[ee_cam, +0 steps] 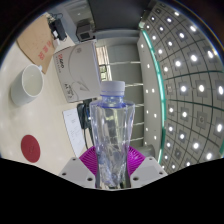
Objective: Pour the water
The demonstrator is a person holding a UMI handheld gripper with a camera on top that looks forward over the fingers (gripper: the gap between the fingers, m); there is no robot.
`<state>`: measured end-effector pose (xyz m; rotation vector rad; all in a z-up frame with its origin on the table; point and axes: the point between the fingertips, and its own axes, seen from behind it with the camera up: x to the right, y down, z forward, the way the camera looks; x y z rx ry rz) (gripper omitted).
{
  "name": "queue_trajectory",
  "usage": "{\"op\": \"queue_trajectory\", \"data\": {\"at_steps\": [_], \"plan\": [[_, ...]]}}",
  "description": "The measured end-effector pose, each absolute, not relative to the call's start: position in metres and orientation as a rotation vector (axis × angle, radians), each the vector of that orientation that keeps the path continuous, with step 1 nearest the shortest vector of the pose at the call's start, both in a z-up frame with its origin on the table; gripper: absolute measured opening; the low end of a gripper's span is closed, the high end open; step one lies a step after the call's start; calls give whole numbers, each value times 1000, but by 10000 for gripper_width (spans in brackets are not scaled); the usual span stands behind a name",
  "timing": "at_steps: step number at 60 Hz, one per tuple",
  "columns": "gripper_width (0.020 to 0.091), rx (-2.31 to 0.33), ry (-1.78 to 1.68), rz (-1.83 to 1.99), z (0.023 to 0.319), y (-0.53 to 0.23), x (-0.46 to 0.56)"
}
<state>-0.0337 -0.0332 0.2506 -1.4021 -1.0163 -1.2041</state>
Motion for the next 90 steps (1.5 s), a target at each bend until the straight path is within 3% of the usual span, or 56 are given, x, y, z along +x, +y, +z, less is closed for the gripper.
{"op": "queue_trajectory", "data": {"at_steps": [21,41,67,74,90], "plan": [[340,-982,-1525,-1552,209,-6,-121],[341,-1013,-1584,-1549,194,-3,-123],[342,-1604,-826,-725,230,-45,-97],[343,-1718,-632,-463,212,-47,-93],[342,-1859,-415,-14,136,-48,-90]]}}
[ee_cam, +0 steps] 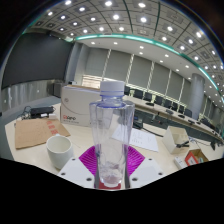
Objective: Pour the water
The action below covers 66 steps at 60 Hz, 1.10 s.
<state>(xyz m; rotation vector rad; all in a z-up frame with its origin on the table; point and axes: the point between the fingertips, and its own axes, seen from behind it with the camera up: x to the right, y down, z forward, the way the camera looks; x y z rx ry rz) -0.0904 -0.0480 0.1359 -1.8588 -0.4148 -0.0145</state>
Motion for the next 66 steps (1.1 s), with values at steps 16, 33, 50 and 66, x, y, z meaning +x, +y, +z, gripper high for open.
{"op": "queue_trajectory", "data": {"at_steps": [16,33,50,66], "plan": [[364,-1911,-270,119,80,-49,-78],[693,-1986,-165,162,68,-60,-64],[858,-2197,-53,16,105,-143,-58],[858,-2316,16,-73,159,-260,-98]]}}
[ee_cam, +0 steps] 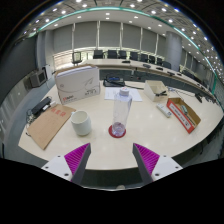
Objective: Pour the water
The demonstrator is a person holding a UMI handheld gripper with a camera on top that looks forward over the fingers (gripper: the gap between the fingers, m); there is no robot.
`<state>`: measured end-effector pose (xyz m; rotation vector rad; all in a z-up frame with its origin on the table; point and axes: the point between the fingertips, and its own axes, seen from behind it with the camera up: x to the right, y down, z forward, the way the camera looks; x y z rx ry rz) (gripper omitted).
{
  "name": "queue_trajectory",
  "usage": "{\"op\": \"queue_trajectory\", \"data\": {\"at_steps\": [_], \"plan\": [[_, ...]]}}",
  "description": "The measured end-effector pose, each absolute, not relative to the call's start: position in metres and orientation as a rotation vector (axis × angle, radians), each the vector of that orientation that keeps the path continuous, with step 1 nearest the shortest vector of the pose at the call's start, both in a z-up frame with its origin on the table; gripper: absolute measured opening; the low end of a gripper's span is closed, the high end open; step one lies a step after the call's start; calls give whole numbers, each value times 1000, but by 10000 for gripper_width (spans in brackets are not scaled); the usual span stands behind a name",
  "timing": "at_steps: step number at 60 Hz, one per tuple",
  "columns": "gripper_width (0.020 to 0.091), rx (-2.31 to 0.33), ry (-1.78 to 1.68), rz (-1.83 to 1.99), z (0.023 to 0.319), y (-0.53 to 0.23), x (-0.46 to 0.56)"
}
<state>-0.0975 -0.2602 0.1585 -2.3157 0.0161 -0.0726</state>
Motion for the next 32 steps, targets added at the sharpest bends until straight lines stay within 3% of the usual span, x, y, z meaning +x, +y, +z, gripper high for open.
{"op": "queue_trajectory", "data": {"at_steps": [12,32], "plan": [[862,-2301,-19,-69,182,-311,-139],[860,-2259,-98,-96,206,-324,-163]]}}
